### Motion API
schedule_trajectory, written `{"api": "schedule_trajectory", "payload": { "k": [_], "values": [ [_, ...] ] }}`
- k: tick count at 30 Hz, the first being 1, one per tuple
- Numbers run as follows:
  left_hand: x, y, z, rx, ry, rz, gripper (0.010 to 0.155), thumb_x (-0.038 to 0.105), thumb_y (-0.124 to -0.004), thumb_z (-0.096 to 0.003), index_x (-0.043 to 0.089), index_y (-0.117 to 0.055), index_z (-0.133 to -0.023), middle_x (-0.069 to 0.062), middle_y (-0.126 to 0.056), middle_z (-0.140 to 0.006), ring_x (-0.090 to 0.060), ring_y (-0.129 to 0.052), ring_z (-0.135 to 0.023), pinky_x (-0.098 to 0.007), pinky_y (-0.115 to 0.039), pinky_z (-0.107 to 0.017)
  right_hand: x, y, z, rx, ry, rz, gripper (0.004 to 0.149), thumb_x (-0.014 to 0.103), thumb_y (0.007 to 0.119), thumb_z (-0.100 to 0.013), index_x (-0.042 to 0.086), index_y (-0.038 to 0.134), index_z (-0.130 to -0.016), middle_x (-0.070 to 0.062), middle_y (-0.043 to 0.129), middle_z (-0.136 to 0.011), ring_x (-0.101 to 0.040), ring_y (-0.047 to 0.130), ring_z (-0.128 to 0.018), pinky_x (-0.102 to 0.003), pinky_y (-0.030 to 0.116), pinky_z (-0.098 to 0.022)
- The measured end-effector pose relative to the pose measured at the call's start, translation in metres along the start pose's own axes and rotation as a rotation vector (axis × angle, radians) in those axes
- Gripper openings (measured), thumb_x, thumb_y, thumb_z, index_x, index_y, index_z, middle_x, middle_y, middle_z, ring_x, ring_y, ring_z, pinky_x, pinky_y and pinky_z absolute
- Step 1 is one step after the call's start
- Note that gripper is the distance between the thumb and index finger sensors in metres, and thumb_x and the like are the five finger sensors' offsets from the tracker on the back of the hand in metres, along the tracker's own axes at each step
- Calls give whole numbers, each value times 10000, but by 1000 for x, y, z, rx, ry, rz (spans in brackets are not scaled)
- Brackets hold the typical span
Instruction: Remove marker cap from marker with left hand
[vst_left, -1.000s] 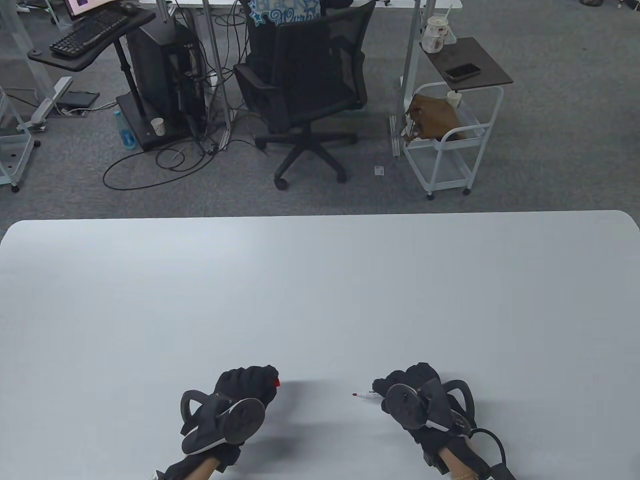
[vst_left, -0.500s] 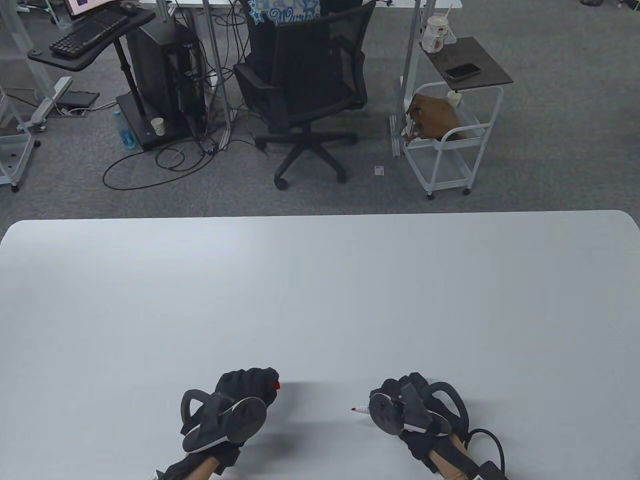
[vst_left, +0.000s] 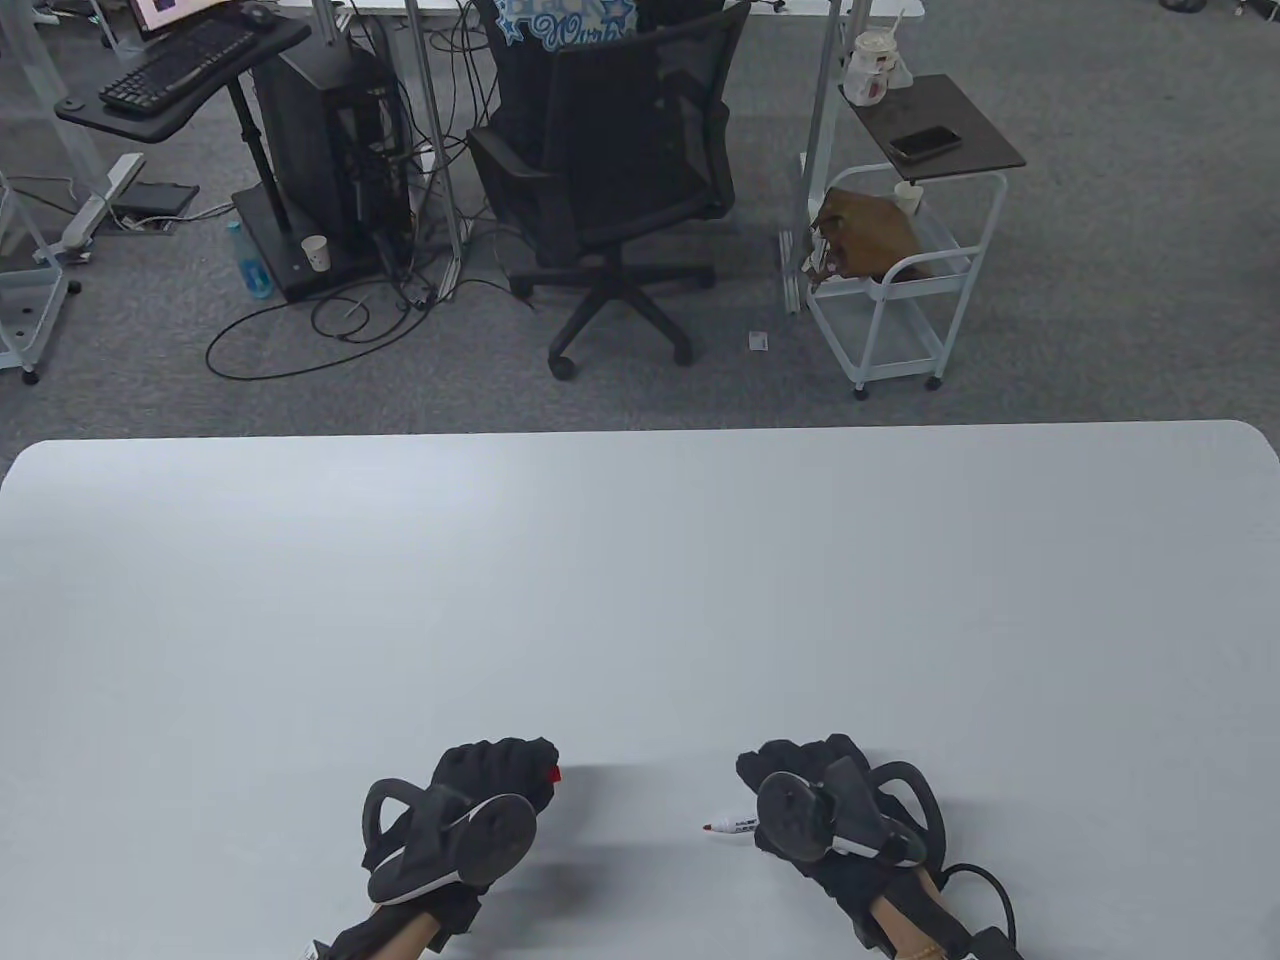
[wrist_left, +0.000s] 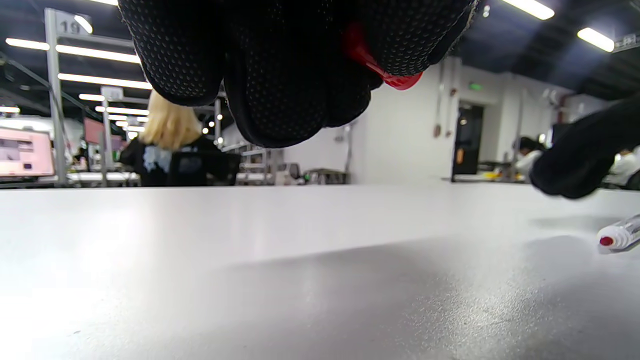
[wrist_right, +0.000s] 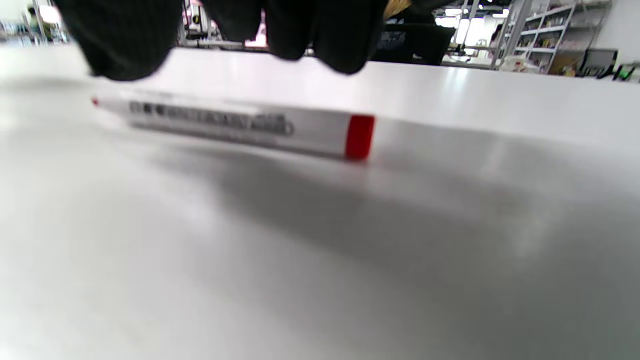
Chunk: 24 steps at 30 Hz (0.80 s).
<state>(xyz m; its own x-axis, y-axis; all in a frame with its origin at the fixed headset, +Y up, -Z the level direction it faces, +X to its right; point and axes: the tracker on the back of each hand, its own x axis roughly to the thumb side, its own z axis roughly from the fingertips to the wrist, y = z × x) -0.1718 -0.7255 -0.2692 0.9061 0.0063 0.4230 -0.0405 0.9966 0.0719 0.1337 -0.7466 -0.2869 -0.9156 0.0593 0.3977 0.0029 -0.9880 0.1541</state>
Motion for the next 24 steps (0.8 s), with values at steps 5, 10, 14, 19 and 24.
{"api": "schedule_trajectory", "payload": {
  "k": [5, 10, 14, 19, 24],
  "values": [
    [1, -6, -2, -44, -4, -37, 474, 425, -670, -565, 249, -643, -1004, 29, -865, -887, -150, -953, -751, -467, -731, -701, -15, -8, 5, 53, 31, -85, 957, 635, 733, -383, 338, 185, -1110, -95, 191, -1198, -463, 297, -1120, -674, 268, -765],
    [2, -9, -3, -57, -5, -54, 473, 427, -672, -565, 255, -644, -1004, 31, -864, -892, -152, -954, -755, -470, -728, -703, -23, -7, 5, 81, 47, -105, 985, 658, 717, -385, 323, 130, -1102, -108, 114, -1184, -460, 192, -1109, -675, 210, -757],
    [0, -11, -4, -76, 2, -73, 468, 428, -680, -563, 271, -651, -1003, 39, -868, -900, -155, -956, -768, -470, -722, -708, -24, -8, 5, 73, 52, -99, 984, 661, 712, -386, 316, 131, -1102, -113, 103, -1180, -452, 168, -1106, -672, 196, -756],
    [1, -20, -6, -118, 10, -124, 453, 436, -703, -554, 314, -679, -989, 62, -885, -906, -150, -960, -792, -458, -708, -720, -23, -8, 5, 68, 46, -101, 967, 658, 707, -390, 320, 152, -1106, -113, 119, -1183, -447, 182, -1108, -671, 198, -756],
    [4, -29, -10, -182, 14, -206, 442, 462, -732, -541, 353, -709, -969, 91, -901, -903, -139, -961, -807, -429, -690, -739, -21, -7, 5, 64, 40, -94, 954, 654, 703, -394, 322, 167, -1110, -118, 135, -1187, -450, 205, -1111, -674, 203, -755]
  ]
}}
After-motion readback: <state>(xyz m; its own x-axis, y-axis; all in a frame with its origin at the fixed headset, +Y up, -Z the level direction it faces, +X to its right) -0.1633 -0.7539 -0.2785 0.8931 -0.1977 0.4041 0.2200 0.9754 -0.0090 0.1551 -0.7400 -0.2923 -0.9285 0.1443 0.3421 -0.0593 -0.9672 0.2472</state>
